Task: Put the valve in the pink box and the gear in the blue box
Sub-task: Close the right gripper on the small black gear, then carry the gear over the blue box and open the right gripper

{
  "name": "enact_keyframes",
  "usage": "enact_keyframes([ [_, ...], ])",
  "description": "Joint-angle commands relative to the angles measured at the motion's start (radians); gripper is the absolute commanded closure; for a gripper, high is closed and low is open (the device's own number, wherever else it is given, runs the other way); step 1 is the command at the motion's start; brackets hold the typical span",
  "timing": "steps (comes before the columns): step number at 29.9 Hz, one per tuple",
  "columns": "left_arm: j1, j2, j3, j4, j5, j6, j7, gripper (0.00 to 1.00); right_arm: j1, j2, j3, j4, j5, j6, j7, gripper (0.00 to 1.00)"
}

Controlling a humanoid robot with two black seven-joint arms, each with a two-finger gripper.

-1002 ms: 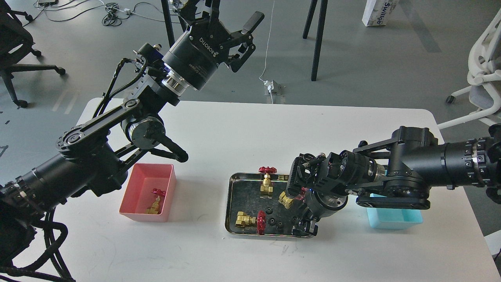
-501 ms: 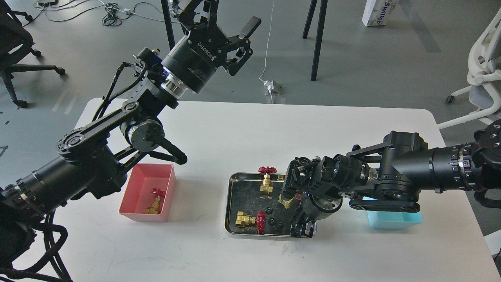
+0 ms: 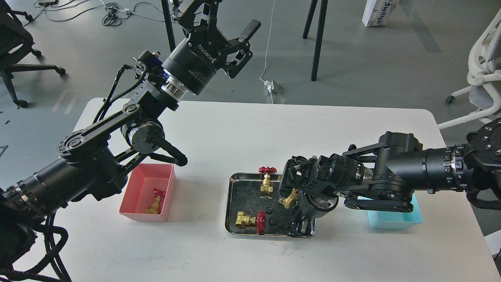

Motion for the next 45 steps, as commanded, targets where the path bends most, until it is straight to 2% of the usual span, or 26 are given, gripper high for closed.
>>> enact_keyframes([
  [1,0.001,0.0,0.0,0.0,0.0,0.0,0.0,0.13,-0.004,0.007,0.0,-0.003,0.0,0.0,0.0,0.59],
  [20,0.008,-0.002,0.0,0.0,0.002,-0.002,0.0,0.13,-0.016,-0.001,0.0,-0.001,0.0,0.0,0.003,0.72],
  [28,0.01,-0.002,0.0,0.0,0.002,-0.002,0.0,0.13,-0.024,-0.002,0.001,-0.001,0.0,0.0,0.003,0.85],
  [45,0.018,-0.015,0.002,0.0,0.002,-0.002,0.0,0.13,-0.005,-0.082,0.106,0.014,0.018,0.0,0.003,0.87],
])
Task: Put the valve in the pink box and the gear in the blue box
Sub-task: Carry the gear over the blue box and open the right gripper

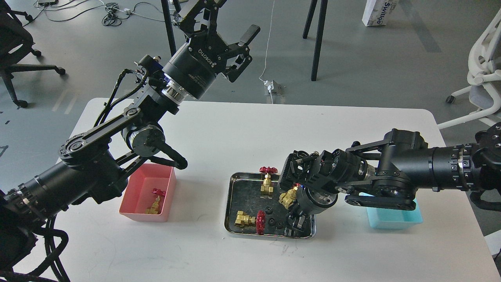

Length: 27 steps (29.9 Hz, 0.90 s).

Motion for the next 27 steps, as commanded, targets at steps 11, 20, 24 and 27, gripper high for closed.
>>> enact_keyframes([
  [11,0.001,-0.017,0.003,0.001,0.0,0.0,0.0,0.13,-0.009,-0.428,0.419,0.048,0.177,0.0,0.0,0.87],
  [20,0.054,-0.04,-0.017,-0.005,0.001,0.0,0.0,0.12,-0.228,-1.006,0.527,0.31,0.24,0.0,0.007,0.87],
  [24,0.054,-0.068,-0.012,-0.004,0.008,0.002,0.0,0.12,-0.322,-1.029,0.526,0.348,0.24,0.0,0.006,0.87],
  [27,0.054,-0.077,-0.008,-0.004,0.008,0.002,0.0,0.12,-0.36,-1.011,0.524,0.342,0.249,-0.001,0.007,0.86],
])
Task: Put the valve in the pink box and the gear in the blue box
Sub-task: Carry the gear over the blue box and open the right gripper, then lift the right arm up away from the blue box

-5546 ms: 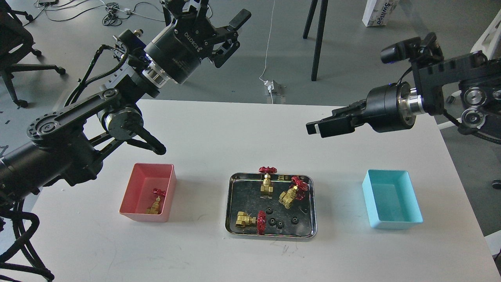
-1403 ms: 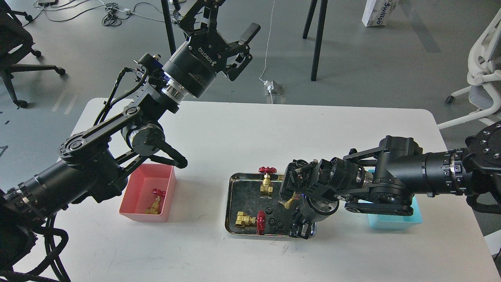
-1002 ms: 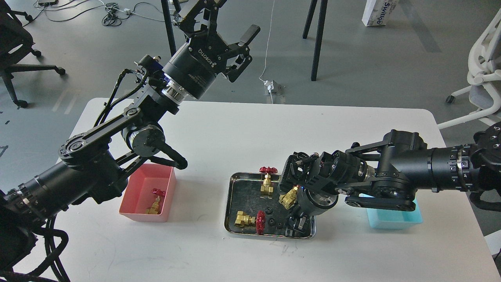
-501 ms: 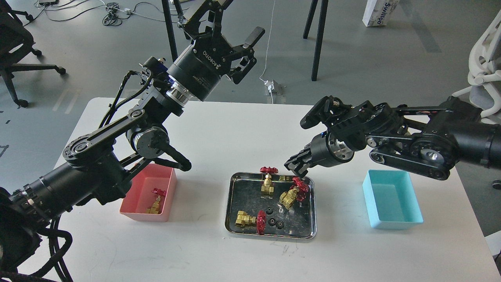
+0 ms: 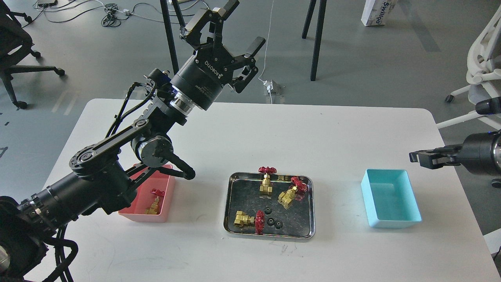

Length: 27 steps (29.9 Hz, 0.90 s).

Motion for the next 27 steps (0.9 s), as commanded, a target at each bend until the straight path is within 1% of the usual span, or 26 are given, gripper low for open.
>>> enact_keyframes([
  [1,0.0,-0.009,0.004,0.001,0.001,0.0,0.0,0.12,-0.049,0.028,-0.002,-0.004,0.02,-0.001,0.0,0.86],
  [6,0.005,-0.003,0.006,0.001,0.001,-0.008,0.0,0.12,-0.072,0.068,-0.001,-0.012,0.054,-0.003,0.0,0.86],
  [7,0.005,-0.002,0.006,0.001,0.001,-0.008,0.0,0.12,-0.072,0.076,0.001,-0.012,0.065,-0.004,0.0,0.84],
  [9,0.009,-0.002,0.006,0.001,0.001,-0.008,0.0,0.12,-0.072,0.077,0.004,-0.012,0.1,-0.004,0.002,0.76],
  [13,0.014,-0.003,0.003,0.001,0.001,-0.008,0.0,0.12,-0.072,0.074,0.004,-0.016,0.123,-0.003,0.0,0.69],
  [24,0.022,-0.003,0.001,0.001,0.001,-0.008,0.0,0.12,-0.094,0.071,0.005,-0.027,0.125,-0.012,0.0,0.68],
  [26,0.023,-0.003,0.0,0.001,0.001,-0.008,0.0,0.12,-0.098,0.071,0.005,-0.027,0.128,-0.03,0.0,0.65],
  [27,0.023,-0.003,0.0,0.001,0.001,-0.008,0.0,0.12,-0.101,0.071,0.007,-0.027,0.132,-0.047,0.002,0.62],
])
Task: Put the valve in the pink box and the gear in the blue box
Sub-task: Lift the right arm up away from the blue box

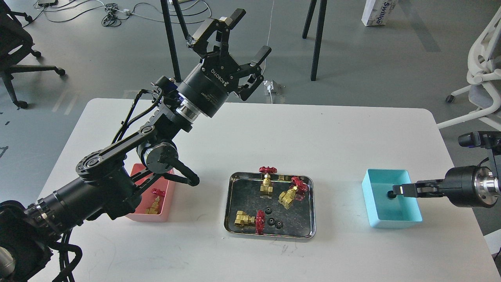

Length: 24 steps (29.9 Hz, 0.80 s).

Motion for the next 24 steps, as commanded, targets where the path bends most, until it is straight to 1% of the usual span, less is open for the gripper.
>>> enact_keyframes([
  [1,0.001,0.0,-0.002,0.0,0.0,0.0,0.0,0.12,-0.007,0.0,0.002,0.0,0.018,-0.055,0.001,0.57],
  [2,0.001,-0.002,-0.002,0.0,0.0,0.0,0.0,0.12,-0.007,0.004,0.002,0.0,0.039,-0.079,0.001,0.52],
  [3,0.001,-0.002,-0.002,0.0,0.0,0.0,0.0,0.12,-0.007,0.009,0.003,0.0,0.074,-0.111,0.001,0.41],
  [4,0.001,0.0,0.001,0.001,0.0,0.002,0.0,0.12,-0.007,0.014,0.009,0.0,0.112,-0.145,0.001,0.29],
  [5,-0.001,0.003,0.004,0.003,0.0,0.006,0.0,0.12,-0.007,0.023,0.02,0.0,0.169,-0.179,0.0,0.15],
  [6,-0.005,0.006,0.006,0.008,0.0,0.006,0.0,0.12,-0.007,0.032,0.035,0.0,0.232,-0.206,0.0,0.02],
  [9,-0.019,0.018,0.006,0.041,0.0,-0.003,0.0,0.12,-0.007,0.084,0.113,-0.006,0.469,-0.251,0.0,0.02],
  [10,-0.024,0.02,0.006,0.057,0.0,-0.003,0.0,0.12,-0.005,0.112,0.153,-0.02,0.586,-0.254,-0.002,0.02],
  [11,-0.028,0.023,0.006,0.069,-0.002,-0.005,0.0,0.12,-0.005,0.138,0.184,-0.044,0.692,-0.254,-0.002,0.02],
  [13,-0.068,0.025,0.009,0.106,-0.003,-0.011,0.0,0.12,0.007,0.216,0.245,-0.138,0.935,-0.251,-0.002,0.02],
  [14,-0.089,0.029,0.009,0.122,-0.005,-0.021,0.0,0.12,0.016,0.25,0.27,-0.187,1.019,-0.245,-0.002,0.02],
  [15,-0.111,0.032,0.018,0.145,-0.005,-0.053,0.0,0.12,0.033,0.28,0.294,-0.247,1.101,-0.242,0.0,0.02],
  [17,-0.186,0.067,0.067,0.198,-0.014,-0.167,0.0,0.12,0.077,0.337,0.328,-0.362,1.235,-0.23,0.001,0.02],
  [18,-0.235,0.099,0.096,0.24,-0.018,-0.202,0.0,0.12,0.097,0.368,0.345,-0.421,1.287,-0.211,0.004,0.02],
  [19,-0.273,0.119,0.119,0.28,-0.025,-0.202,0.0,0.12,0.108,0.398,0.357,-0.475,1.33,-0.179,0.01,0.02],
  [21,-0.332,0.127,0.152,0.374,-0.073,-0.202,0.0,0.12,0.119,0.464,0.377,-0.572,1.418,-0.06,0.029,0.02],
  [22,-0.35,0.12,0.156,0.427,-0.113,-0.202,0.0,0.12,0.12,0.501,0.383,-0.618,1.456,0.017,0.035,0.02],
  [24,-0.363,0.097,0.152,0.512,-0.178,-0.202,0.0,0.12,0.122,0.549,0.393,-0.673,1.493,0.017,0.041,0.02],
])
